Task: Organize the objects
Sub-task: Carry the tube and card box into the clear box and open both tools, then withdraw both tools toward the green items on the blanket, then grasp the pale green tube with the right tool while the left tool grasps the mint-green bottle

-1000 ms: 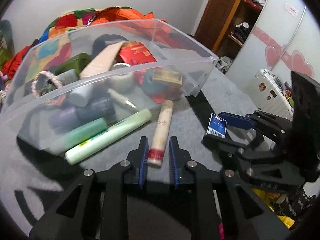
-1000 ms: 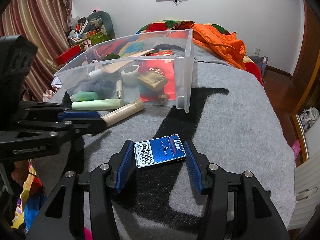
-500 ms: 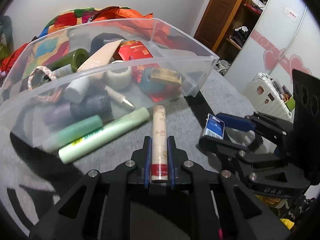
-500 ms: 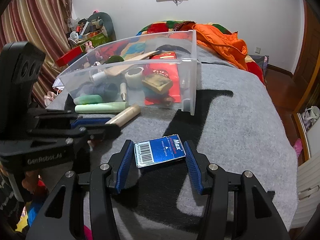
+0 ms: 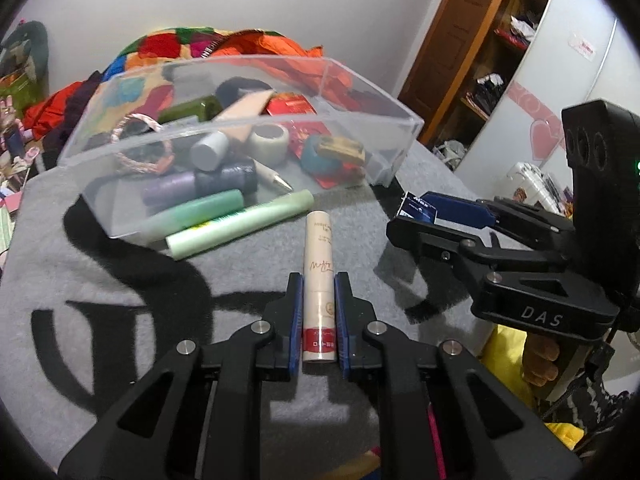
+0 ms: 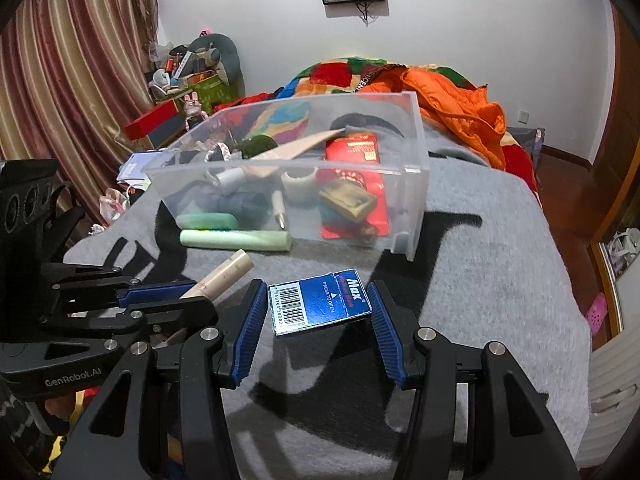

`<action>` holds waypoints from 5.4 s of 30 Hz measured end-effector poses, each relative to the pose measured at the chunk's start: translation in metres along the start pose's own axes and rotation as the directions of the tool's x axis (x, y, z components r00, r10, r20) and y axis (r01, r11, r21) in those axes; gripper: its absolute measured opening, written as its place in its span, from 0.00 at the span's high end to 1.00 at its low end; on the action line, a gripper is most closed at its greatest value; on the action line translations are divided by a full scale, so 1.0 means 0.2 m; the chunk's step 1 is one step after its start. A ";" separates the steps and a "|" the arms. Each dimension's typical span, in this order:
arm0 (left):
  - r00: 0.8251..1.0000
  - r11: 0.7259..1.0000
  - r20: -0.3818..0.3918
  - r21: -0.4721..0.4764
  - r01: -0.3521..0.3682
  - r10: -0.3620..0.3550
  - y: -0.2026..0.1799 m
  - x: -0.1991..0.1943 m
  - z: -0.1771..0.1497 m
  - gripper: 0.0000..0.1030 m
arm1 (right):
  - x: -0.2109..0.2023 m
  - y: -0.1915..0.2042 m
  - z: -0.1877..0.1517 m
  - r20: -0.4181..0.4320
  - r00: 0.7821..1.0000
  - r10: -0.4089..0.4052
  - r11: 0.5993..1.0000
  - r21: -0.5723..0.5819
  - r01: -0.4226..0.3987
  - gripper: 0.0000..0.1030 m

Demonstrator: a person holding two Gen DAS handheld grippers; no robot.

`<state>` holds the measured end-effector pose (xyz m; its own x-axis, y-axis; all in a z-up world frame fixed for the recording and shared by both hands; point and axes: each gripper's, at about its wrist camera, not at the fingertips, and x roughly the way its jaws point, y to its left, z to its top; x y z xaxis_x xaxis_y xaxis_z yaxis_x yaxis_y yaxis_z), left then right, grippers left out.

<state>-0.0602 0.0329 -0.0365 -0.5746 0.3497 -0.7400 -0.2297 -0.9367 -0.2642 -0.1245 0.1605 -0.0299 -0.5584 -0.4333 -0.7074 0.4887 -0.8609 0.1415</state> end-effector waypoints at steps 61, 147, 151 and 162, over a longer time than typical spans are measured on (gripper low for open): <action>0.995 0.997 0.098 -0.077 0.016 -0.008 0.24 0.12 0.56 0.86 | 0.28 -0.07 0.49 0.023 0.999 -0.037 0.998 0.052 0.036 0.53; 0.996 0.992 0.036 -0.100 -0.080 0.084 0.30 0.00 0.01 0.49 | 0.36 0.21 0.16 -0.146 0.986 0.077 0.995 -0.056 -0.086 0.67; 0.997 0.992 0.041 -0.105 -0.068 0.073 0.30 -0.04 -0.01 0.49 | 0.33 0.20 0.14 -0.156 0.981 0.119 0.991 -0.045 -0.128 0.67; 0.999 0.996 0.023 -0.081 -0.033 0.035 0.22 -0.07 -0.08 0.49 | 0.13 0.21 0.01 -0.135 0.987 0.084 0.986 -0.131 -0.102 0.67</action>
<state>-0.0499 -0.0139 -0.0479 -0.6001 0.3171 -0.7344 -0.1460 -0.9461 -0.2892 -0.1205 0.1117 -0.0406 -0.4194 -0.4639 -0.7803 0.6269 -0.7697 0.1207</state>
